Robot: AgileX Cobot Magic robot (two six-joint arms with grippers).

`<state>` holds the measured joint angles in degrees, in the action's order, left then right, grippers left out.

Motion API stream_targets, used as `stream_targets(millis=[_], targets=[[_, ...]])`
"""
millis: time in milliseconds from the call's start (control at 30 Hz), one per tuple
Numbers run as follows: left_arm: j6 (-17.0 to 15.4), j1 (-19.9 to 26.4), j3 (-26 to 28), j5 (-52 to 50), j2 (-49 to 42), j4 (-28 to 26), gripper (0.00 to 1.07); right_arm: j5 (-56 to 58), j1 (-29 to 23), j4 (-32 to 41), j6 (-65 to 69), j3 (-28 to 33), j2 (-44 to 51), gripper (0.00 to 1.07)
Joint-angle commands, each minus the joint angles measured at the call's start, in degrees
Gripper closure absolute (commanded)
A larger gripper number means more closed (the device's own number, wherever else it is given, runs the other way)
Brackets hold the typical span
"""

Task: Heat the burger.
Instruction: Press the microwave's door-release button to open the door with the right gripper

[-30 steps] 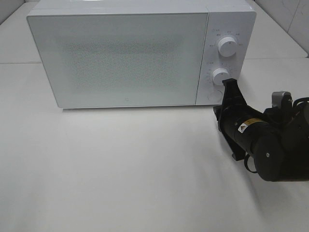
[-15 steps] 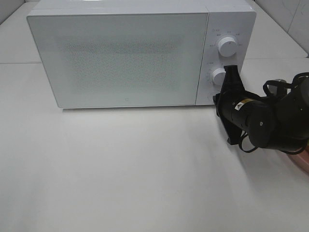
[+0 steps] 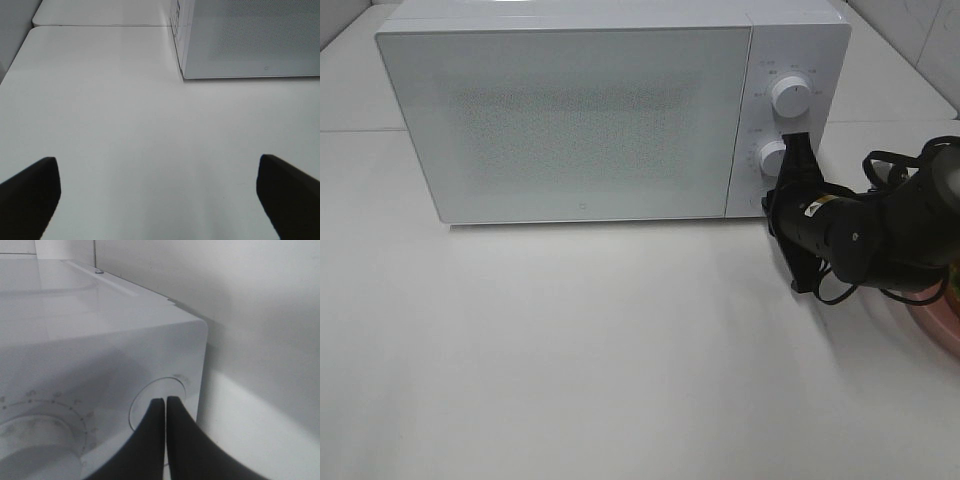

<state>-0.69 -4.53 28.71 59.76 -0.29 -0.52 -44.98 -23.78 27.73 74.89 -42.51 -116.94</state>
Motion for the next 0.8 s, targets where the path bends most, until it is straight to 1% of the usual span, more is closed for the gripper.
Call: stream_targets(millis=[33, 300, 500, 800], targets=[[0.06, 0.11, -0.17, -0.52, -0.92, -0.63, 0.06, 0.00, 0.57, -1.09, -0.40, -0.57, -0.29, 1.07], [0.06, 0.11, -0.17, -0.52, -0.92, -0.63, 0.06, 0.00, 0.57, -2.12, 0.40, -3.04, -1.78, 1.07], [0.06, 0.11, -0.17, -0.52, -0.92, -0.63, 0.06, -0.69, 0.57, -2.06, 0.92, -3.21, -1.78, 1.07], [0.06, 0.11, -0.17, -0.52, -0.92, -0.63, 0.06, -6.02, 0.57, -2.01, 1.72, -3.21, -2.58, 1.07]])
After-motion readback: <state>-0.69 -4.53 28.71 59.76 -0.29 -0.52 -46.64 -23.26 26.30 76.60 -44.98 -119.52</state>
